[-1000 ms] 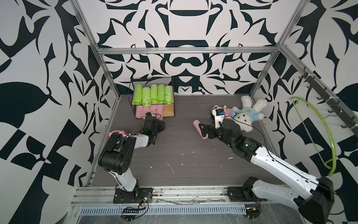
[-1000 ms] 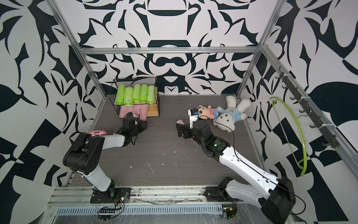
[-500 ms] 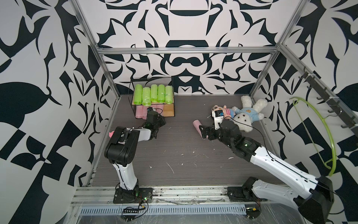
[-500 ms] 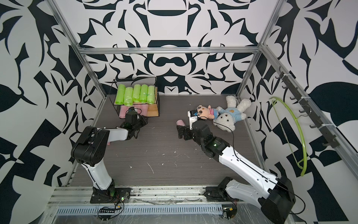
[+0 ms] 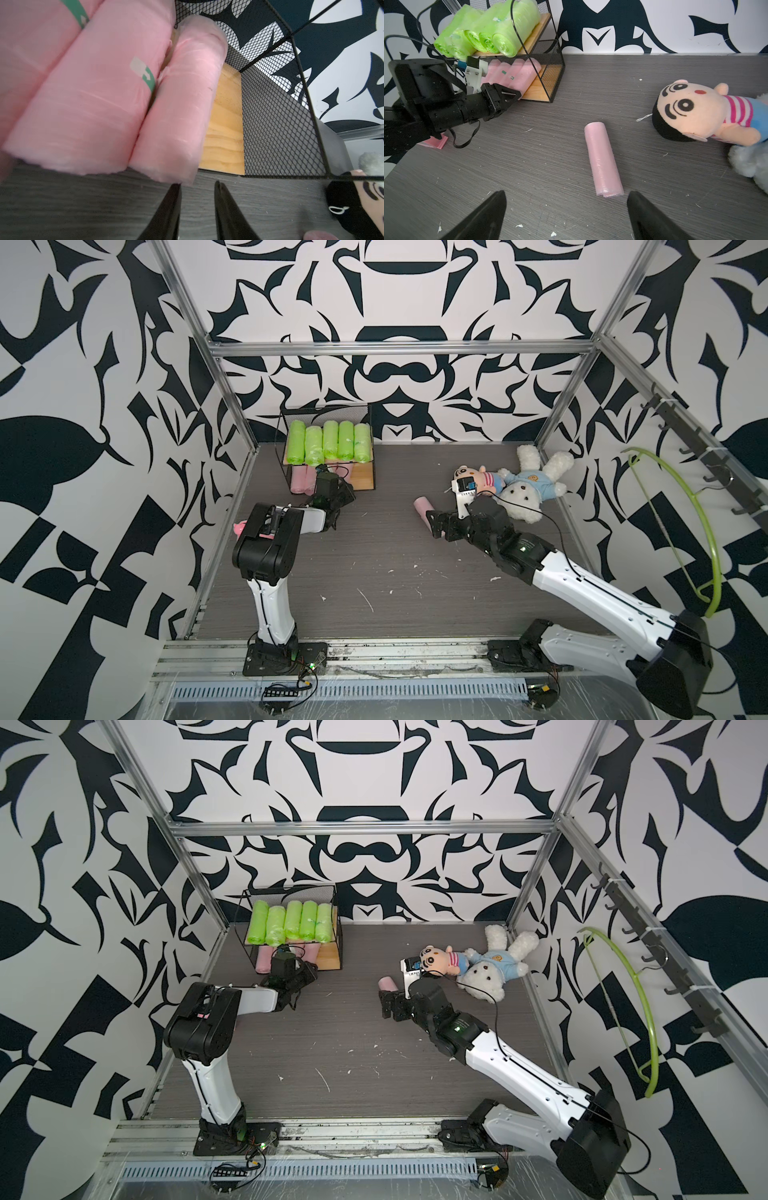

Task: Sort the rolls of trash bags by color and place them on the shelf
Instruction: Place the roll of trash bags on the shelf, then pick up the roll of trash bags from the center of the board.

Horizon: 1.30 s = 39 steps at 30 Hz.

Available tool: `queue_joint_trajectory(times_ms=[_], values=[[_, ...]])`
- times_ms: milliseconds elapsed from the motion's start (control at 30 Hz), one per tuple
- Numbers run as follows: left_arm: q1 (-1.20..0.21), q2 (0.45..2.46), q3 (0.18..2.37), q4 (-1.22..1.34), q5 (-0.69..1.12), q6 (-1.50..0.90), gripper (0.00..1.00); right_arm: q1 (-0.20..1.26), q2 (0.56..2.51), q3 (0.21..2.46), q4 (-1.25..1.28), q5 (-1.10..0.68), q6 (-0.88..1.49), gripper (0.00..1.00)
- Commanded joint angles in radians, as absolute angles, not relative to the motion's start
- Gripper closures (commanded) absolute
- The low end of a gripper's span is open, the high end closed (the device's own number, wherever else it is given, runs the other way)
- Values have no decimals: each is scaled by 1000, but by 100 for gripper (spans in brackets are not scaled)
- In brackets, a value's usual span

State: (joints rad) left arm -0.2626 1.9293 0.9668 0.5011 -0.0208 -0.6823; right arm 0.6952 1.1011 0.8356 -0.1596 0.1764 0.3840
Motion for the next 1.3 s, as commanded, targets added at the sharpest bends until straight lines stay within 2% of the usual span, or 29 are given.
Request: queue_joint_trajectory(times_ms=[0,167,367,633,933,1267], values=[[-255,1950,987,523,-16,-693,66,698,1126,851,-130,224,348,3],[-255,1918,949,535,2,-713,60,695,1247,912,-181,234,276,3],[-267,1786,782,598,69,-814,49,667,1434,1030,-263,196,184,3],[-331,1606,694,480,159,-834,39,602,1630,1189,-364,176,82,4],[-409,1467,694,295,197,-774,35,572,1854,1374,-444,175,13,11],[-431,1388,658,248,186,-759,35,566,2009,1471,-440,176,-6,27]])
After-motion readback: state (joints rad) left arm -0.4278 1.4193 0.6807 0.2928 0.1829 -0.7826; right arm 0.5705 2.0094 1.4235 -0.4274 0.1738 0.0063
